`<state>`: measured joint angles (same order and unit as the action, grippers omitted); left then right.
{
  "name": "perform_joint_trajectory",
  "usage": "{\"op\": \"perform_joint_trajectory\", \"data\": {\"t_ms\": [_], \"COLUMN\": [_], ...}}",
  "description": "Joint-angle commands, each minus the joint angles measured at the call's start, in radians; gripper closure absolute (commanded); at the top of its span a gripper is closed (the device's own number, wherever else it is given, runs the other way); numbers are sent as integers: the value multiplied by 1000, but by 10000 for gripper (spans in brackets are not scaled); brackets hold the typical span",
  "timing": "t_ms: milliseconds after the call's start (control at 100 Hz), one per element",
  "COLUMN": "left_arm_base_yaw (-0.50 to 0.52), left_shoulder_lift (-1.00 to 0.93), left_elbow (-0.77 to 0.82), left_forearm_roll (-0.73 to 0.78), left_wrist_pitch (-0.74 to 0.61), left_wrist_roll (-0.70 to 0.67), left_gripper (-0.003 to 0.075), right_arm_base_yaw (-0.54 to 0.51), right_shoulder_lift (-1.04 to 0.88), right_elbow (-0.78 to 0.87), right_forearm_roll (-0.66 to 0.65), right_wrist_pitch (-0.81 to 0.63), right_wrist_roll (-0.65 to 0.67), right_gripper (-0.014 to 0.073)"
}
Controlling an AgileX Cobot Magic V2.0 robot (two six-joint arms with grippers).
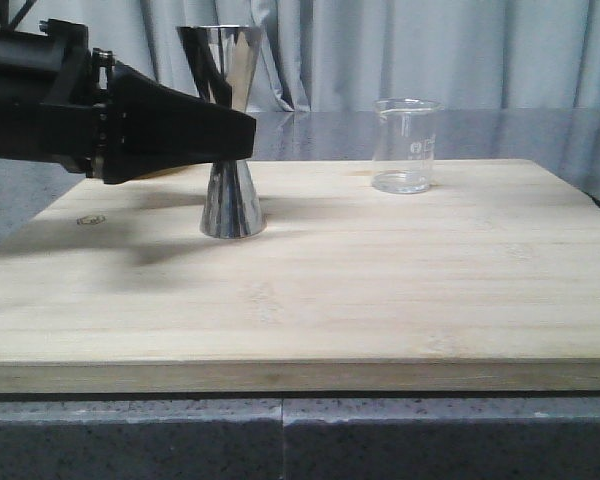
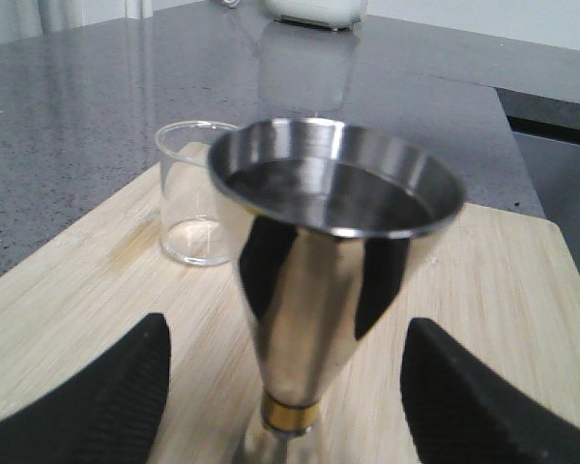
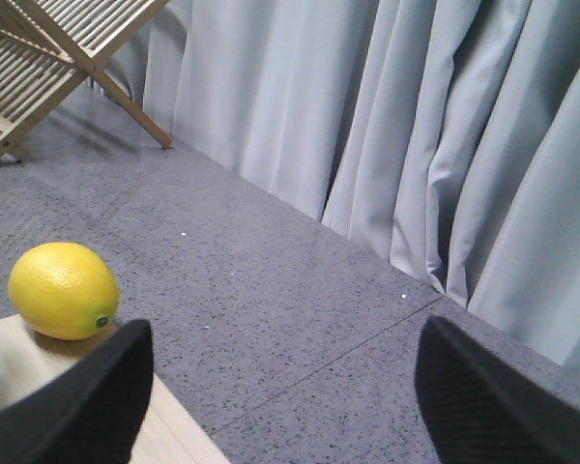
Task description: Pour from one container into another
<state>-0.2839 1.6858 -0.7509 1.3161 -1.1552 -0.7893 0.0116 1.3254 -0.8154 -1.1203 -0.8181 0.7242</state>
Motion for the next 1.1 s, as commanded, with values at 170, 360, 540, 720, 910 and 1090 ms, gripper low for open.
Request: {"op": "perform_joint_trajectory", "data": {"t_ms": [170, 360, 540, 720, 910, 1090], "left_arm_base_yaw": [6, 6, 6, 6, 6, 8], "left_shoulder_lift": [-52, -52, -61, -101, -136, -152], "left_elbow": [-18, -18, -18, -18, -18, -18], "left_forearm_roll": [21, 24, 28, 58, 94, 99], "left_wrist_pitch": [-161, -151, -138, -71, -12, 43], "left_wrist_roll": [-21, -21, -21, -48, -73, -73], "left_gripper": [246, 246, 246, 246, 246, 246], "right_arm_base_yaw": [-9, -9, -9, -9, -9, -9], "right_shoulder_lift": [-33, -33, -33, -33, -33, -33], "right_elbow": [-25, -25, -25, -25, -25, -25], "right_forearm_roll": [48, 48, 48, 48, 48, 48], "right_wrist_pitch": [-37, -36, -33, -33, -30, -30], "right_wrist_roll": [2, 2, 2, 2, 2, 2], "right_gripper": [81, 81, 81, 81, 81, 81]}}
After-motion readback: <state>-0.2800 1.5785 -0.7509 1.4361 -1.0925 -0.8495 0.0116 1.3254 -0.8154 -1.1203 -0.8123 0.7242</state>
